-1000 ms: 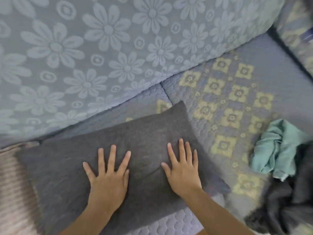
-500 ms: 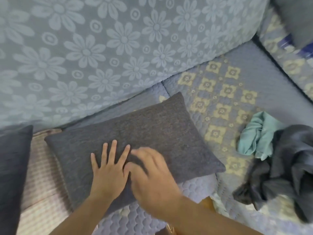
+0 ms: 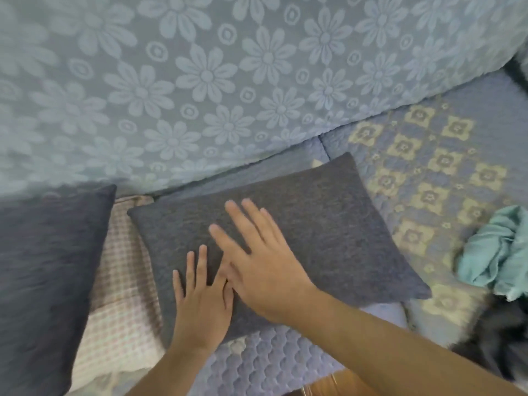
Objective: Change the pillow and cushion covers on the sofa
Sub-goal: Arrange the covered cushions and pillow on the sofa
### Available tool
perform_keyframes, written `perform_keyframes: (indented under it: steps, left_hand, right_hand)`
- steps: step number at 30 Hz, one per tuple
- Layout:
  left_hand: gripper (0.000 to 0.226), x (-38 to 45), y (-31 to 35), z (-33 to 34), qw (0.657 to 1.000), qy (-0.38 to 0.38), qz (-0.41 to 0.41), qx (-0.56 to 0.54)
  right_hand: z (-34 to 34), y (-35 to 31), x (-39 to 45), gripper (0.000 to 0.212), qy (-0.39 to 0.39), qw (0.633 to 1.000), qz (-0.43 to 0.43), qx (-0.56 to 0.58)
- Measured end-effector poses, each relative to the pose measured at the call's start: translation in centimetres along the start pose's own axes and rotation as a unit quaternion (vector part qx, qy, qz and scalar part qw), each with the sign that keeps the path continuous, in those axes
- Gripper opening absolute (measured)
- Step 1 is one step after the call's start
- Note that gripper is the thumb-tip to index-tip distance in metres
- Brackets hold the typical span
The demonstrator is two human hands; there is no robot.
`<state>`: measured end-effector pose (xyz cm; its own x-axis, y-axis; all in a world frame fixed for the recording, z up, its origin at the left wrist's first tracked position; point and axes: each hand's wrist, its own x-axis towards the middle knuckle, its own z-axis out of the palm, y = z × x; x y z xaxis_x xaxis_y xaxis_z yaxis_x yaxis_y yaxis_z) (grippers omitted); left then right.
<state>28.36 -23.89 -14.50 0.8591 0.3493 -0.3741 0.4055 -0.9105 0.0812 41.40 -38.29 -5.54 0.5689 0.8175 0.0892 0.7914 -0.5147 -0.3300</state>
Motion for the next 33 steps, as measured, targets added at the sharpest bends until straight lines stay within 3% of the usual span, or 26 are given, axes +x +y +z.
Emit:
perform_keyframes:
  steps: [1,2,3,5,7,8,9,11,12,13,16,17,19,20,22,24,25,28,30,32,33]
  left_hand:
    - [0.064,-0.4,-0.4,0.1,1.0,-0.002,0.003,0.004]
    - [0.065,-0.6,-0.8,0.2,1.0,0.003,0.003,0.012]
    - [0.066,-0.8,-1.2,0.0,1.0,0.004,-0.002,0.013]
    - [0.068,-1.6,-1.5,0.0,1.0,0.021,-0.009,0.004]
    - [0.072,-1.9,-2.1,-0.2,0.989,0.004,-0.098,-0.108]
    - [0.079,-2.2,-2.6,-0.6,0.959,-0.011,-0.195,-0.204]
    - [0.086,-2.8,-3.4,-0.7,0.907,-0.028,-0.282,-0.312]
    - [0.088,-3.6,-5.0,-1.0,0.75,-0.063,-0.415,-0.511]
    - [0.083,-4.0,-5.4,-1.3,0.69,-0.091,-0.445,-0.564]
    - [0.076,-4.6,-5.5,-1.7,0.673,-0.117,-0.449,-0.576]
    - [0.055,-6.7,-5.1,-2.9,0.775,-0.118,-0.367,-0.5]
    - [0.049,-7.5,-5.5,-3.1,0.781,-0.121,-0.334,-0.514]
    - [0.039,-9.4,-6.9,-3.6,0.752,-0.152,-0.294,-0.571]
    - [0.039,-10.3,-8.1,-3.2,0.765,-0.143,-0.297,-0.553]
    - [0.044,-11.8,-10.7,-1.6,0.845,-0.105,-0.348,-0.393]
    - [0.045,-12.9,-11.5,-0.7,0.882,-0.091,-0.402,-0.227]
    - [0.041,-13.1,-10.8,-0.7,0.9,-0.077,-0.379,-0.2]
    - [0.027,-10.4,-5.6,-3.2,0.955,0.035,-0.169,-0.243]
    - [0.015,-6.0,-1.6,-5.5,0.961,0.13,-0.038,-0.241]
    - [0.03,-0.9,2.6,-7.5,0.965,0.15,0.045,-0.21]
    - [0.04,1.2,4.5,-8.0,0.971,0.117,0.071,-0.194]
  right_hand:
    - [0.9,1.5,-0.6,0.061,-0.041,0.997,-0.051,-0.038]
    - [2.2,4.8,-1.6,0.062,-0.103,0.991,-0.026,-0.076]
    - [3.0,8.4,-2.6,0.065,-0.179,0.977,0.073,-0.091]
    - [3.8,13.9,-3.9,0.072,-0.267,0.909,0.305,-0.095]
    - [4.3,14.5,-2.8,0.068,-0.281,0.898,0.332,-0.065]
    - [4.1,13.4,-1.9,0.067,-0.279,0.904,0.319,-0.05]
    - [3.8,12.0,-1.2,0.065,-0.272,0.906,0.32,-0.042]
    - [3.5,10.6,-1.5,0.064,-0.252,0.903,0.346,-0.042]
    - [3.6,10.3,-2.0,0.063,-0.249,0.901,0.353,-0.051]
    - [3.5,10.2,-2.7,0.063,-0.256,0.897,0.356,-0.058]
    - [3.4,10.8,-4.0,0.065,-0.259,0.889,0.376,-0.048]
    - [3.3,11.2,-4.2,0.065,-0.265,0.882,0.387,-0.046]
    - [2.9,12.0,-4.5,0.068,-0.285,0.866,0.41,-0.04]
    - [2.9,12.2,-4.5,0.069,-0.292,0.862,0.413,-0.04]
    - [3.0,11.9,-4.4,0.07,-0.296,0.861,0.412,-0.043]
    - [3.3,10.8,-4.1,0.069,-0.292,0.863,0.41,-0.042]
    - [3.7,10.1,-4.1,0.069,-0.289,0.865,0.409,-0.043]
    - [4.3,8.9,-4.7,0.069,-0.27,0.87,0.411,-0.043]
    - [4.4,8.7,-5.6,0.069,-0.254,0.876,0.407,-0.042]
    - [4.4,8.7,-6.2,0.07,-0.243,0.88,0.406,-0.038]
    - [4.4,8.6,-6.3,0.07,-0.238,0.881,0.408,-0.036]
